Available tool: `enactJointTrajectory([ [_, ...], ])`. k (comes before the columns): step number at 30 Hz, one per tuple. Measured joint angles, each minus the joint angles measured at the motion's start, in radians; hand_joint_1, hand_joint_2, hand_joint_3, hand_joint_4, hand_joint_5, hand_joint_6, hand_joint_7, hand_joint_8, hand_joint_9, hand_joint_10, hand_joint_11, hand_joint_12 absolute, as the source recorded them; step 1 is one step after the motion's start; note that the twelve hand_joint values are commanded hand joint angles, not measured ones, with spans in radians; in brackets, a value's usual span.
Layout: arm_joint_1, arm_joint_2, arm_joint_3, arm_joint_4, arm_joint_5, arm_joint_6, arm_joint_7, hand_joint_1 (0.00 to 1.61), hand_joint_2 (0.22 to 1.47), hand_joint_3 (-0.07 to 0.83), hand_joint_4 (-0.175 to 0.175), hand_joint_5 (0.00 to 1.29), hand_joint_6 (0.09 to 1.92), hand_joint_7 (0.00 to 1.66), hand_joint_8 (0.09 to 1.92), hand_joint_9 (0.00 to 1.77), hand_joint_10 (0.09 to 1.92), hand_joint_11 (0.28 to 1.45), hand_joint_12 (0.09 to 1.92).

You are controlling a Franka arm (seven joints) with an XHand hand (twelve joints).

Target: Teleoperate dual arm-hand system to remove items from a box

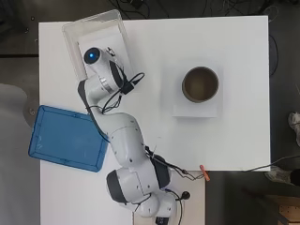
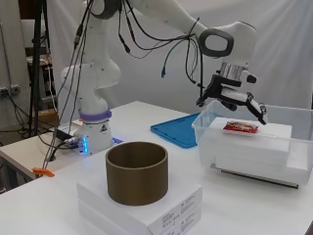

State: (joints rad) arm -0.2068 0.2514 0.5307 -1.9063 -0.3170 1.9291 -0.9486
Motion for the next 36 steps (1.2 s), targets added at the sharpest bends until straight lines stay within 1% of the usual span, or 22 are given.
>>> enactJointTrajectory([
  [2,0.012,0.003,0.008,-0.001,-0.030,-0.005,0.032,0.19,0.89,-0.012,0.006,0.31,0.09,0.41,0.09,0.43,0.09,0.47,0.09],
  [4,0.019,0.003,0.009,-0.004,-0.045,-0.006,0.065,0.18,0.90,-0.005,0.006,0.31,0.09,0.45,0.09,0.47,0.09,0.51,0.09],
  [8,0.033,-0.015,0.002,-0.049,-0.077,0.020,0.187,0.13,0.90,-0.001,0.003,0.30,0.09,0.50,0.09,0.53,0.09,0.57,0.09],
  [10,0.037,-0.018,-0.003,-0.070,-0.089,0.027,0.204,0.12,0.90,-0.001,0.003,0.30,0.09,0.51,0.09,0.55,0.09,0.59,0.09],
  [12,0.042,-0.008,-0.011,-0.065,-0.093,0.018,0.217,0.11,0.90,-0.001,0.007,0.30,0.09,0.49,0.09,0.55,0.09,0.59,0.09],
  [13,0.046,-0.001,-0.017,-0.059,-0.093,0.012,0.228,0.09,0.88,-0.006,0.001,0.23,0.09,0.40,0.09,0.49,0.09,0.57,0.09],
  [14,0.055,0.011,-0.024,-0.050,-0.094,-0.004,0.252,0.13,0.91,-0.002,0.005,0.26,0.09,0.47,0.09,0.58,0.09,0.63,0.09],
  [15,0.070,0.029,-0.037,-0.034,-0.094,-0.035,0.280,0.52,1.02,0.013,-0.060,0.43,0.44,0.63,0.53,0.81,0.49,0.74,0.54],
  [16,0.087,0.047,-0.050,-0.012,-0.093,-0.072,0.302,0.83,1.10,0.018,0.015,0.58,1.04,0.83,1.12,1.08,1.08,0.93,1.10],
  [17,0.108,0.065,-0.061,0.026,-0.087,-0.117,0.321,1.00,1.14,0.019,0.085,0.69,1.45,0.98,1.51,1.26,1.48,1.07,1.47],
  [18,0.119,0.080,-0.067,0.055,-0.075,-0.153,0.326,1.09,1.17,0.019,0.129,0.75,1.69,1.06,1.73,1.36,1.70,1.14,1.69],
  [19,0.125,0.094,-0.078,0.109,-0.043,-0.202,0.309,1.12,1.18,0.018,0.153,0.78,1.81,1.10,1.84,1.41,1.82,1.17,1.79],
  [20,0.122,0.091,-0.088,0.136,-0.019,-0.206,0.286,1.13,1.19,0.018,0.165,0.80,1.87,1.12,1.89,1.42,1.87,1.18,1.85],
  [22,0.122,0.079,-0.098,0.135,0.009,-0.182,0.257,1.14,1.20,0.016,0.174,0.81,1.91,1.12,1.92,1.42,1.91,1.18,1.88],
  [25,0.123,0.042,-0.108,0.087,0.036,-0.153,0.227,1.14,1.22,0.017,0.175,0.83,1.92,1.11,1.92,1.40,1.92,1.17,1.87],
  [27,0.126,-0.016,-0.120,0.067,0.068,-0.121,0.180,1.12,1.23,0.020,0.175,0.83,1.92,1.11,1.92,1.39,1.92,1.17,1.86],
  [29,0.108,-0.097,-0.125,0.055,0.135,-0.068,0.119,1.12,1.24,0.020,0.175,0.80,1.92,1.09,1.92,1.37,1.92,1.17,1.86],
  [33,-0.063,-0.160,-0.010,0.034,0.184,-0.048,0.073,1.16,1.25,0.016,0.175,0.77,1.92,1.05,1.92,1.33,1.92,1.14,1.87],
  [35,-0.205,-0.174,0.092,0.024,0.197,-0.046,0.059,1.01,1.27,0.035,0.091,0.70,1.68,1.00,1.92,1.30,1.92,1.12,1.90],
  [36,-0.277,-0.184,0.140,0.018,0.205,-0.045,0.050,1.05,1.27,0.033,0.115,0.70,1.75,0.99,1.92,1.30,1.92,1.12,1.91],
])
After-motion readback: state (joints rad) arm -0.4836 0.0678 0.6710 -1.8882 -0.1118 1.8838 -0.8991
